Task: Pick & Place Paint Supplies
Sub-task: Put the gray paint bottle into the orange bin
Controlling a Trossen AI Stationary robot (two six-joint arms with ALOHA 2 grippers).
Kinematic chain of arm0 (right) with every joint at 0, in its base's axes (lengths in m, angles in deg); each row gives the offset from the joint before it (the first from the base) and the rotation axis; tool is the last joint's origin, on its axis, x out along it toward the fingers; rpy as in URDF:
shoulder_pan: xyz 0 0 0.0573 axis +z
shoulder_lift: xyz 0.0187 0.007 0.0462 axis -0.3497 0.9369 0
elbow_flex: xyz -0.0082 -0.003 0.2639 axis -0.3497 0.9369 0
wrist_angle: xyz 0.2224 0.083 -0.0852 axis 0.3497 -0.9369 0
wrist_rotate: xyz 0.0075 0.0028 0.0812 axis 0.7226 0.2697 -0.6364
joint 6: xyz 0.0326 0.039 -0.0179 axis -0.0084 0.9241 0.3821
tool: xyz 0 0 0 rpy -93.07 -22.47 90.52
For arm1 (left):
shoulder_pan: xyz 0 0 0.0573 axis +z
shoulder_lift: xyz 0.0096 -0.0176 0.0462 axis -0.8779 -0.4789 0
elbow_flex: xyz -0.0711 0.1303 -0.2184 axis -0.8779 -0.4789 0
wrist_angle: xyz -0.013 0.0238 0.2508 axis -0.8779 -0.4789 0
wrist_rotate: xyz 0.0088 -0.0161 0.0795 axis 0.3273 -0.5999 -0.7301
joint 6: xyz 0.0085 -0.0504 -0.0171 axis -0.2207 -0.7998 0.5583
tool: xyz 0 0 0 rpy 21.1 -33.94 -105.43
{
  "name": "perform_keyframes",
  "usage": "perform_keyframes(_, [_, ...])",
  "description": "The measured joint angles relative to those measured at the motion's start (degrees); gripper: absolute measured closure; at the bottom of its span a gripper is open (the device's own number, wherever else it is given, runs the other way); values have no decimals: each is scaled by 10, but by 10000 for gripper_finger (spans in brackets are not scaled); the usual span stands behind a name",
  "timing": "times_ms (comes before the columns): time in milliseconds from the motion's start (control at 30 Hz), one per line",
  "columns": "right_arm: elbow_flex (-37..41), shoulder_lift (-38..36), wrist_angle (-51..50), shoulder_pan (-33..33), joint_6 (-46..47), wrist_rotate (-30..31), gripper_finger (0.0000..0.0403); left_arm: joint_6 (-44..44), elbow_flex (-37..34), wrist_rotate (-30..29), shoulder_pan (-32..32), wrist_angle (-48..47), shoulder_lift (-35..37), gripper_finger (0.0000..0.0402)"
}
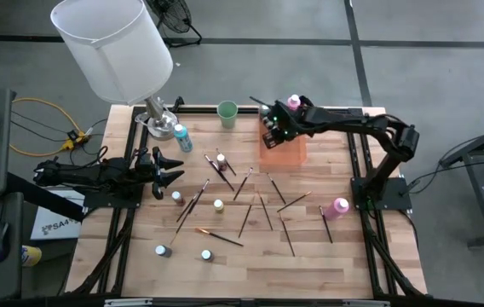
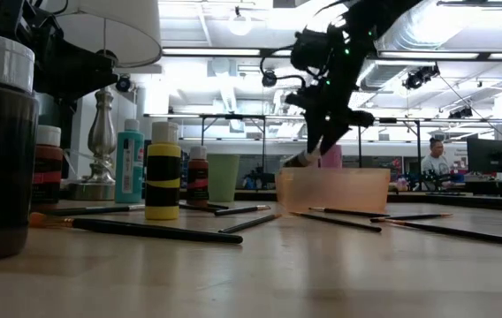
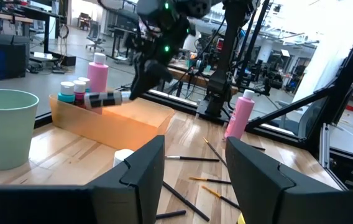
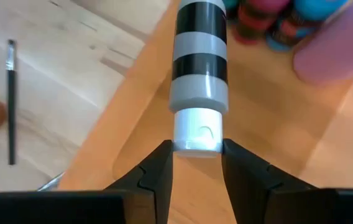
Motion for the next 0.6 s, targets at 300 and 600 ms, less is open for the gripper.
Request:
perform_keyframes(300, [-116, 2, -166, -21, -2, -59, 287, 0, 0, 0, 0, 0, 0, 234])
perform_keyframes(600, [-261, 67, -331, -30, -57, -100, 287, 0, 0, 0, 0, 0, 0, 234])
